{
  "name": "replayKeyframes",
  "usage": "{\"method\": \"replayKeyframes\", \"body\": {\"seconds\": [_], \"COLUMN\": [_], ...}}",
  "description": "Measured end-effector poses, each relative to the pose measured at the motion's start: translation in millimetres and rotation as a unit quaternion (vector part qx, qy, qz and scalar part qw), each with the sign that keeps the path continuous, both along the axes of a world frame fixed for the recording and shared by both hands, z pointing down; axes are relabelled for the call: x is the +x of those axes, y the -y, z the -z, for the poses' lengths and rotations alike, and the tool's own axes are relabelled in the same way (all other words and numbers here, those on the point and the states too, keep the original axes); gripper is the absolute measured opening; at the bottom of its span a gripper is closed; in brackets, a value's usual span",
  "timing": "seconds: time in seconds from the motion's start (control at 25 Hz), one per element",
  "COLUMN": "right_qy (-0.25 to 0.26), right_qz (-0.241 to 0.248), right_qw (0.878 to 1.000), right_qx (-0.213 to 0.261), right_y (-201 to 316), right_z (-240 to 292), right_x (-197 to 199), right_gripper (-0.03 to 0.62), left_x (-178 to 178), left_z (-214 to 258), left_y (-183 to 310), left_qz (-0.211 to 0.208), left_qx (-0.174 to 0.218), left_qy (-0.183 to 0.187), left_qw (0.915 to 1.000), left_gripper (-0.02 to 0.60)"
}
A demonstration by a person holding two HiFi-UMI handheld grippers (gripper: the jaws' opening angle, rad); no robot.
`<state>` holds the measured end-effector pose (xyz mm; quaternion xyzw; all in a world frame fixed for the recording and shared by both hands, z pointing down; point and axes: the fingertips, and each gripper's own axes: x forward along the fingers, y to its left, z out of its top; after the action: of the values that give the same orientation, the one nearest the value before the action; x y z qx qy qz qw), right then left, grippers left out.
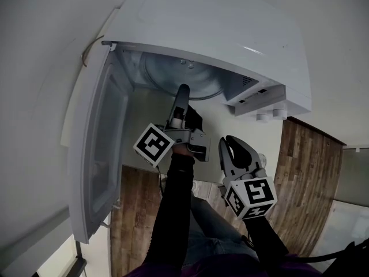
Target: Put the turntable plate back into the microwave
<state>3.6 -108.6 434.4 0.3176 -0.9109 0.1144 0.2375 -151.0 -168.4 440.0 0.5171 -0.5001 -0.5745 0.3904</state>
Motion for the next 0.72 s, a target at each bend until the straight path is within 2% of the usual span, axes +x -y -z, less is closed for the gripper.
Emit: {"method": "replayKeyframes", "body": {"seconds": [0.52, 0.72], "right_qy": [0.004, 0.000], "right_qz": [0.001, 0.004], "right_qw": [1.000, 1.000], "right_qx": [-0.013, -0.016], "right_y": [0.1, -1.1], "right_z": [-11.7, -16.4], "right_x": [0.2, -0.8], "right_gripper": [0.058, 0.058], "left_x": [-11.9, -11.1], "left_z": [-6.8, -16.8], "left_y": [26.9, 30.0], "left_qz": [0.023, 0.022], "left_qx": [0.003, -0.019], "left_qy": [-0.020, -0.025], "left_qw": [0.9995, 0.9993], "left_gripper": [0.094, 0.081]}}
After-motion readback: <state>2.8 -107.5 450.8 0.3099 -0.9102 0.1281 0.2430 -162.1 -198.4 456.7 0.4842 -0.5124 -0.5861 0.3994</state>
